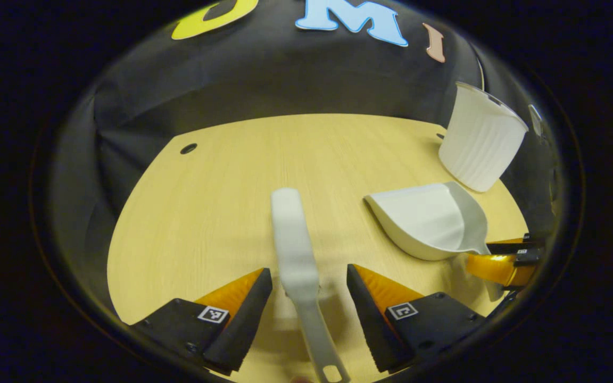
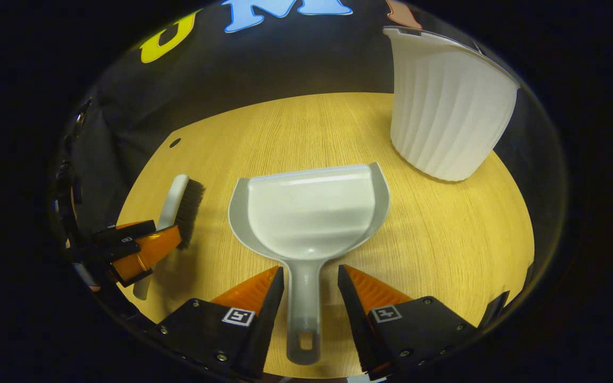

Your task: Pick up the small broom and dustpan from the desktop, sweep the trash into the dustpan with the broom, and then empty the trash into the garbage bin.

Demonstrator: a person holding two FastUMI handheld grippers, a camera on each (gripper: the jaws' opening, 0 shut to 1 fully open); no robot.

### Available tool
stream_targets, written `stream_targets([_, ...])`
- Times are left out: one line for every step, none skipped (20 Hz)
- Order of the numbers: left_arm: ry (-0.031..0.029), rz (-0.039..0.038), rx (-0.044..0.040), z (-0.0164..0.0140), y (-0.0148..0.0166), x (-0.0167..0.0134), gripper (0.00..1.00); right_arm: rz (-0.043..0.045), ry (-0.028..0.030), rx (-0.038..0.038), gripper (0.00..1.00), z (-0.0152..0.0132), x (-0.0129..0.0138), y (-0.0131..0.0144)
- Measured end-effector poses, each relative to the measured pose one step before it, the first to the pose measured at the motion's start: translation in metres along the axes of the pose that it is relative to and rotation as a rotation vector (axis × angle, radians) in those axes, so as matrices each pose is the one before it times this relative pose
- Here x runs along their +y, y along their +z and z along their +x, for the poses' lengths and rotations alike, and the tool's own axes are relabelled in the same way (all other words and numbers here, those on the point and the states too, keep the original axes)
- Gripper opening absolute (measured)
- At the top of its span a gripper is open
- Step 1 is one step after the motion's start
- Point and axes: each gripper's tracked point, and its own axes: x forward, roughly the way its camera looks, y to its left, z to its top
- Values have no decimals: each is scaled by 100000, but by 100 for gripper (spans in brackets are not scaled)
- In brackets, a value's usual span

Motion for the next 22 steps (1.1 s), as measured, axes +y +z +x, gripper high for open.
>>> stream_targets([311, -51, -3243, -925, 579, -93, 93, -290, 545, -1621, 65, -503, -75, 350])
stream_targets([96, -308, -3550, -852, 689, -141, 94, -505, 442, -1494, 71, -932, -87, 188])
stream_targets([-31, -449, -4047, -936, 997, -137, 96, -847, 308, -2177, 74, -732, -98, 474])
stream_targets([170, -574, -4680, -801, 877, -265, 94, -1058, 811, -2140, 81, -769, -22, 460])
stream_targets([210, -626, -4698, -837, 1008, -214, 94, -1133, 421, -2230, 82, -707, -158, 682])
stream_targets([544, -661, -3936, -659, 1125, -301, 94, -1316, 888, -2565, 82, -558, 55, 699])
stream_targets([845, -774, -3514, -704, 897, -165, 94, -1587, 651, -2756, 86, -620, 87, 774])
stream_targets([917, -866, -3015, -717, 880, 55, 96, -1846, 295, -3383, 97, -634, -100, 929])
stream_targets([1102, -918, -3273, -757, 949, 107, 96, -2215, 301, -4028, 97, -778, -132, 1238])
stream_targets([752, -771, -3563, -597, 1189, -241, 95, -2601, -141, -4465, 98, -770, -41, 1353])
stream_targets([1029, -468, -3679, -699, 1222, -79, 94, -2479, -381, -4890, 98, -821, -194, 1476])
stream_targets([1156, -64, -3797, -661, 1270, -63, 96, -2149, -233, -5365, 98, -717, -147, 1502])
stream_targets([1030, 163, -3966, -624, 1423, 99, 94, -2135, -6, -5404, 98, -617, -127, 1516])
stream_targets([720, 226, -3380, -502, 1196, 101, 96, -2223, -637, -5587, 97, -649, -128, 1489])
stream_targets([823, 50, -3326, -413, 1223, 3, 96, -2457, -988, -5488, 97, -425, -285, 1262])
stream_targets([179, -378, -3302, -435, 1181, -6, 96, -2343, -1527, -5247, 97, -295, -336, 1317])
stream_targets([-207, -752, -2989, -477, 1187, -238, 96, -1586, -1380, -5131, 97, -464, -314, 1517])
stream_targets([-384, -587, -2631, -292, 1056, -96, 94, -1020, -1030, -5293, 97, -493, 49, 1233])
stream_targets([-187, -109, -2796, -388, 1069, 31, 96, -606, -1113, -4788, 97, -330, -86, 1276])
stream_targets([-374, 608, -2872, -161, 1047, 47, 96, -112, -1016, -4078, 97, -379, -223, 866])
stream_targets([11, 1095, -3065, -98, 1029, 112, 93, -151, -55, -3095, 97, -206, 52, 767])
stream_targets([176, 1151, -2983, -308, 1033, 140, 96, -748, -189, -2714, 97, -165, -124, 251])
